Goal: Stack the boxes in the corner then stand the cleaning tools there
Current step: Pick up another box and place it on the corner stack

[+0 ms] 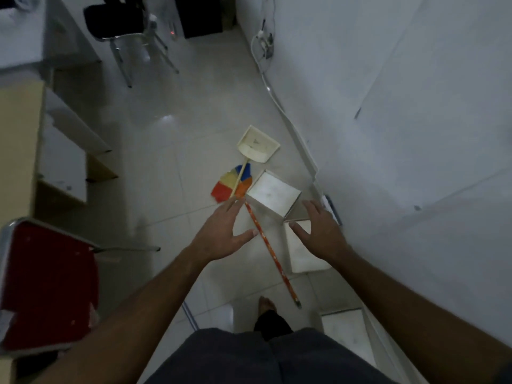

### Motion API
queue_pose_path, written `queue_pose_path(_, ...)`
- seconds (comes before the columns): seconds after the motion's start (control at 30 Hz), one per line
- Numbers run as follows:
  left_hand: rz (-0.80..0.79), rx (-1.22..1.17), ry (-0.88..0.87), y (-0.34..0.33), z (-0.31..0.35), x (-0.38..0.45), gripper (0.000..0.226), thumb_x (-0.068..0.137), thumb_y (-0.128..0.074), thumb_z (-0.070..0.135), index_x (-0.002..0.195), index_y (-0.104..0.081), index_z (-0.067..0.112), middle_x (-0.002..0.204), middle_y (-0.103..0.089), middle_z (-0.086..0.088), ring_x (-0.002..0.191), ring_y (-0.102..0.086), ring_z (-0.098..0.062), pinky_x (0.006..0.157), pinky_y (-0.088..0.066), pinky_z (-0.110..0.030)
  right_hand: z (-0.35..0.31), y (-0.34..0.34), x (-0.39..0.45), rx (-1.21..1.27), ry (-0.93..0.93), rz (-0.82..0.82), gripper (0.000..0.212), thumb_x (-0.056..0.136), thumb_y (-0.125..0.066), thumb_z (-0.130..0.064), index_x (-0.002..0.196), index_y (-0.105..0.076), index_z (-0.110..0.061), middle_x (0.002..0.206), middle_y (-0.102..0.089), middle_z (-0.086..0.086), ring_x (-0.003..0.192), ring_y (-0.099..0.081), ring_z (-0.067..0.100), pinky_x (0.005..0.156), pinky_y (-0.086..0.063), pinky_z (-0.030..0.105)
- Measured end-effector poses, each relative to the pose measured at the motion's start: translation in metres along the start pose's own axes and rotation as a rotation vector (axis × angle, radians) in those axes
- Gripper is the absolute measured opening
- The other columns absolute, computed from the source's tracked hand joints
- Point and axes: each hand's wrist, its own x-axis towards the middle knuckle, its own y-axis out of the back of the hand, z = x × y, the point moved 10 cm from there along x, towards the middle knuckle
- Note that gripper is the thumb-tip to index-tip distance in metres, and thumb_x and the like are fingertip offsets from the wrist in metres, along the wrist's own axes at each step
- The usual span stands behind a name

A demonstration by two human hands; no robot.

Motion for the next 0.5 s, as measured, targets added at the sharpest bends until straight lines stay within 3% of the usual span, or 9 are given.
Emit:
queue_pose_path(0.1,-0.014,-0.013,-0.019,0.004,-0.008,0.043,0.088,0.088,-0.065,0.059,0.157,-0.023,0.024,0.16,-0.025,0.009,0.141,-0.018,0.001,0.113,-0.016,-0.021,0.008,0.008,0.029,-0.023,-0.048,0.03,0.073,0.096,-0.054,-0.056,0.151,-0.039,-0.01,0.154,-0.041,0.013,0.141,-0.038,0.028,0.113,-0.032,0.038)
queue_pose_path(0.23,-0.151,-0.033,-0.048,-0.006,-0.039,0.108,0.093,0.083,-0.054,0.077,0.158,-0.023,0.03,0.162,-0.029,0.003,0.149,-0.026,-0.013,0.12,-0.029,-0.043,0.017,0.005,0.073,-0.01,-0.102,0.06,0.071,0.096,-0.054,-0.057,0.149,-0.041,-0.012,0.15,-0.045,0.011,0.137,-0.043,0.028,0.11,-0.038,0.043)
queue_pose_path(0.5,-0.361,0.008,-0.133,-0.031,-0.103,0.238,0.102,0.078,-0.047,0.085,0.158,-0.008,0.035,0.167,-0.015,0.004,0.153,-0.013,-0.013,0.122,-0.026,-0.047,0.045,-0.028,0.155,0.056,-0.354,0.131,0.075,0.096,-0.052,-0.058,0.153,-0.037,-0.012,0.159,-0.036,0.012,0.145,-0.035,0.029,0.117,-0.032,0.044)
